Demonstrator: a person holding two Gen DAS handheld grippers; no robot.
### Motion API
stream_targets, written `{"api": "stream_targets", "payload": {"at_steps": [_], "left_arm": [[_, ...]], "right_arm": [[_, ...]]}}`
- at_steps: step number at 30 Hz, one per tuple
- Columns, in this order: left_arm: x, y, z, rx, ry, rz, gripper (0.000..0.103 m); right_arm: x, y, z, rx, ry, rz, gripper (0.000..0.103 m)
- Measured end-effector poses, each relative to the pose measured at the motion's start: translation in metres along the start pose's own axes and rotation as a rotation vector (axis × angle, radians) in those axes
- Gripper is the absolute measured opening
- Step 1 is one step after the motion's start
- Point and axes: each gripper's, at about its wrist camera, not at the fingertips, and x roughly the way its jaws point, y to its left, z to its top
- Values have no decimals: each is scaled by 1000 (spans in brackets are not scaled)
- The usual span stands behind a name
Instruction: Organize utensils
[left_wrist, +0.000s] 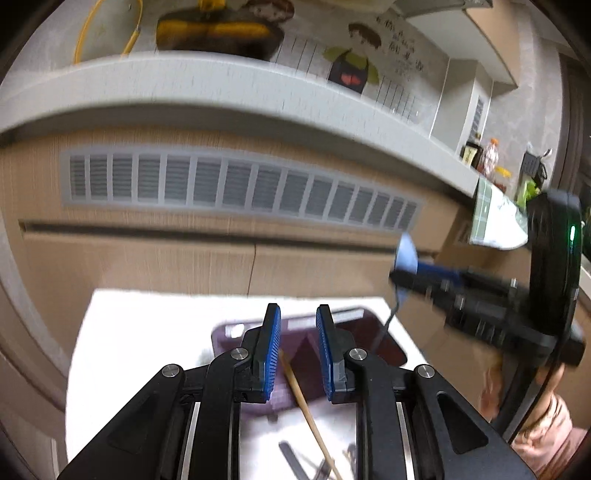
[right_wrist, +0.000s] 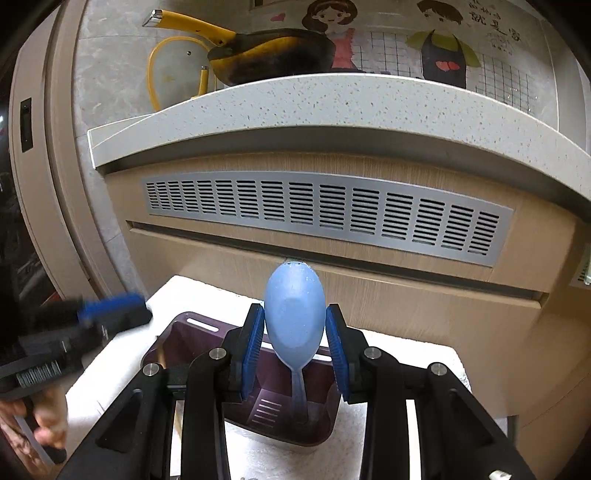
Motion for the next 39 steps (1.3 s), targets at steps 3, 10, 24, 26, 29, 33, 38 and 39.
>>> {"api": "stream_targets", "payload": {"at_steps": [3, 10, 24, 26, 29, 33, 38, 39], "left_arm": [[10, 4, -15, -35, 62, -13, 22], [-15, 39, -40, -114, 27, 74, 47], [15, 110, -62, -140, 199, 99, 49], [36, 111, -53, -48, 246, 103, 49], [61, 111, -52, 126, 299, 158, 49], [86, 110, -61, 223, 385, 169, 49], [100, 123, -65, 154, 395, 174, 36], [98, 123, -65, 156, 389, 181, 31]], "right_arm": [[4, 2, 0, -1, 9, -8, 32], [4, 8, -4, -24, 20, -7, 32], [-2, 20, 2, -36, -2, -65, 31], [-22, 19, 11, -38, -47, -78, 31], [-59, 17, 22, -55, -110, -112, 31], [-91, 12, 21, -53, -113, -130, 31], [-102, 7, -5, -32, -53, -123, 31], [-101, 6, -14, -22, -35, -128, 31]]}}
